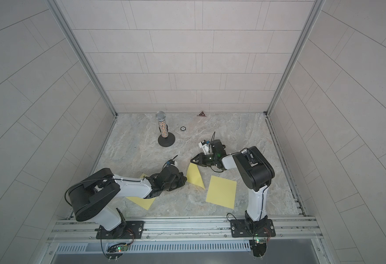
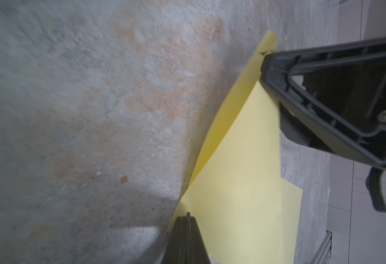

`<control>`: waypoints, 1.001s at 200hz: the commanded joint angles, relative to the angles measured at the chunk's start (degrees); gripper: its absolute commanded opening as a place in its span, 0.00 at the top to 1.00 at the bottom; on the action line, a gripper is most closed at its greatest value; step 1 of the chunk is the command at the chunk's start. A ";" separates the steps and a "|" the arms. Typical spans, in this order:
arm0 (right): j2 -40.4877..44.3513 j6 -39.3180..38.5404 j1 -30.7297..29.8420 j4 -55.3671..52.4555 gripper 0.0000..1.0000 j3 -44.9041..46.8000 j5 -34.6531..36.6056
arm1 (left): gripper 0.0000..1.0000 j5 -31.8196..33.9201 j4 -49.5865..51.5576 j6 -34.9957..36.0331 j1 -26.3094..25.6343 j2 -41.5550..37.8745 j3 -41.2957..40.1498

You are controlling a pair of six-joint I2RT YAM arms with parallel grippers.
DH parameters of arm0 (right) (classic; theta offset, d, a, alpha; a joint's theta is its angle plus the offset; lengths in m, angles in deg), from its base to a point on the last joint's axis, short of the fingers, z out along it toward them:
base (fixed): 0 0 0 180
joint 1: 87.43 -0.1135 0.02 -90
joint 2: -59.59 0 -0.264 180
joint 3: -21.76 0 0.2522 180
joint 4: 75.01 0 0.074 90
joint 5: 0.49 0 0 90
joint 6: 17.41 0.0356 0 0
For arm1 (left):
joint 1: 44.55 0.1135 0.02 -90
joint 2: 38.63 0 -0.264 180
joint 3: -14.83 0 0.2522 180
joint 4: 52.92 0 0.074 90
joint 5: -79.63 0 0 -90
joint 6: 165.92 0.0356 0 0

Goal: Fold the square paper diagonally
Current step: Fold the paper at the center of the board.

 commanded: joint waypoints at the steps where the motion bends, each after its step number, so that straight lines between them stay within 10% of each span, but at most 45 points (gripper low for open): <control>1: 3.45 -2.06 0.14 -6.04 0.50 0.37 2.64 | 1.00 -0.76 15.61 0.49 -0.59 4.24 -3.93; 98: 11.45 2.10 -4.09 -3.35 0.62 16.21 4.55 | 1.00 -0.71 15.00 0.75 -0.61 4.63 -4.25; 139: 10.96 4.50 -4.89 -0.17 1.00 17.10 3.67 | 1.00 -0.86 14.30 0.75 -0.61 5.09 -4.68; 175: 12.67 2.74 -4.88 -4.68 1.00 15.86 4.98 | 1.00 -0.84 13.91 0.67 -0.59 5.01 -5.09; 200: 14.61 2.31 -4.88 -6.77 0.60 16.28 6.10 | 1.00 -0.81 13.77 0.67 -0.59 4.92 -5.30</control>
